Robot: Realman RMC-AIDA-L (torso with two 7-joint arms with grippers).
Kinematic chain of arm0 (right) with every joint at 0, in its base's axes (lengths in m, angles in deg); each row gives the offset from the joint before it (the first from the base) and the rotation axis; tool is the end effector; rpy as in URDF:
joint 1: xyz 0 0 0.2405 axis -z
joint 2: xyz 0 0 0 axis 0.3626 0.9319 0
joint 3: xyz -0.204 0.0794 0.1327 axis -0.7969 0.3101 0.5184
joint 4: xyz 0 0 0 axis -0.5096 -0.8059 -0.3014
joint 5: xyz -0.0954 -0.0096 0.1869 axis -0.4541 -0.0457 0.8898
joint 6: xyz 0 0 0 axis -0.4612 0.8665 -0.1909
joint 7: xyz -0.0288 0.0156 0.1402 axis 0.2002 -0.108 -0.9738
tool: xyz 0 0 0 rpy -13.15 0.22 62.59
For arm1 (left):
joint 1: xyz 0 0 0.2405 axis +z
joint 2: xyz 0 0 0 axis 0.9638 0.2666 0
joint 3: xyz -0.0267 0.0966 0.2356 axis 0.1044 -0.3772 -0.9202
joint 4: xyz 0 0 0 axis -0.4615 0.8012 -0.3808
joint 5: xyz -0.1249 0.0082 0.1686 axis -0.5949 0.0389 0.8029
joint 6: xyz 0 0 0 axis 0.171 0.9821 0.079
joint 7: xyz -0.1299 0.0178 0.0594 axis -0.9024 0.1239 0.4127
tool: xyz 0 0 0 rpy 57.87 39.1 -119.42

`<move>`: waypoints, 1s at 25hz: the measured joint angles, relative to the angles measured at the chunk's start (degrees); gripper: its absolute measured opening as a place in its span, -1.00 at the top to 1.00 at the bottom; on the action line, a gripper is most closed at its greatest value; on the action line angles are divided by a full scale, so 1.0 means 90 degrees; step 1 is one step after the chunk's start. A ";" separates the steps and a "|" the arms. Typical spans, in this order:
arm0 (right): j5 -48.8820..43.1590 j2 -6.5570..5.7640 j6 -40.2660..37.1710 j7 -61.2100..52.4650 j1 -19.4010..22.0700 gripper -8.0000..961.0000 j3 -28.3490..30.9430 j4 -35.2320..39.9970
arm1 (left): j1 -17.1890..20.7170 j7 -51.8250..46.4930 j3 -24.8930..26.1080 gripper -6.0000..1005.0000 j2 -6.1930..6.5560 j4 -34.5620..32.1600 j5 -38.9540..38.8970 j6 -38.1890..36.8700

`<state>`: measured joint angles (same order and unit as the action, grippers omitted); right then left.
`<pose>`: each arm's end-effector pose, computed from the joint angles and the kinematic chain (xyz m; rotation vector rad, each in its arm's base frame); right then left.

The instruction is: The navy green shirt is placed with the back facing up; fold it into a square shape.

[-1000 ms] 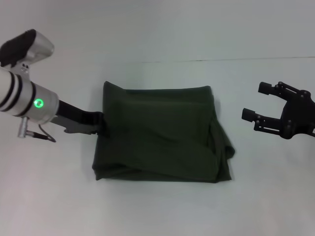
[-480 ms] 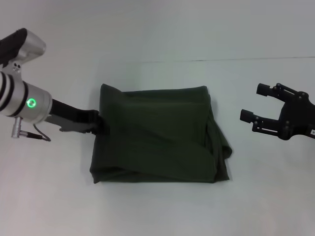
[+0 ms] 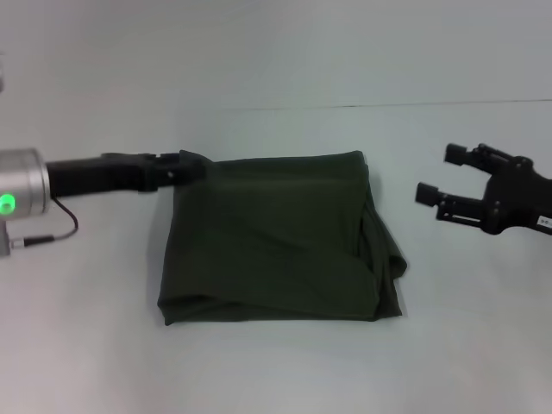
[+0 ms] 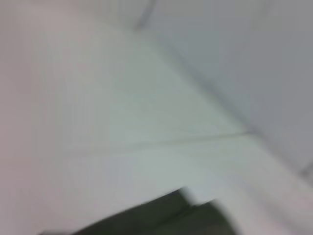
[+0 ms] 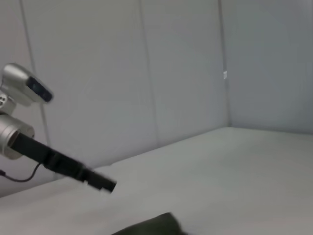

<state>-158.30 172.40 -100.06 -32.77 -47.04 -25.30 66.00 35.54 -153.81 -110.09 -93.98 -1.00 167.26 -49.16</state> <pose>0.2905 0.3381 0.0333 -2.4370 0.5143 0.8219 -0.2471 0.3915 0.0209 -2.4862 -1.0694 -0.6712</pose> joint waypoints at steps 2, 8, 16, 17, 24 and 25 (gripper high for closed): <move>-0.0267 -0.0047 -0.0171 -0.0179 -0.0102 -0.91 0.0000 0.0024 | 0.0237 0.1141 0.0117 -0.04 -0.0098 0.0159 -0.0426 -0.0420; -0.1438 -0.0143 -0.0816 -0.0270 -0.0540 -0.91 -0.0035 0.0016 | 0.0721 0.3464 0.0336 -0.69 -0.0281 0.0575 -0.0762 -0.1256; -0.2089 -0.0096 -0.0732 -0.0061 -0.0900 -0.91 -0.0019 0.0009 | 0.0786 0.4371 0.0486 -0.92 -0.0223 0.0808 -0.0512 -0.1267; -0.2076 -0.0093 -0.0764 -0.0048 -0.0906 -0.91 -0.0009 0.0021 | 0.0761 0.4370 0.0472 -0.92 -0.0198 0.0793 -0.0438 -0.1291; -0.2093 -0.0081 -0.0808 -0.0090 -0.1042 -0.91 -0.0038 0.0035 | 0.0647 0.4356 0.0428 -0.92 -0.0141 0.0774 -0.0014 -0.1542; -0.2094 -0.0077 -0.0811 -0.0093 -0.1045 -0.91 -0.0040 0.0035 | 0.0634 0.4354 0.0428 -0.92 -0.0137 0.0773 0.0008 -0.1546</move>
<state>-177.15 171.70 -107.36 -33.60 -56.44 -25.67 66.32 41.25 -114.63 -106.23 -95.22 5.96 167.33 -63.08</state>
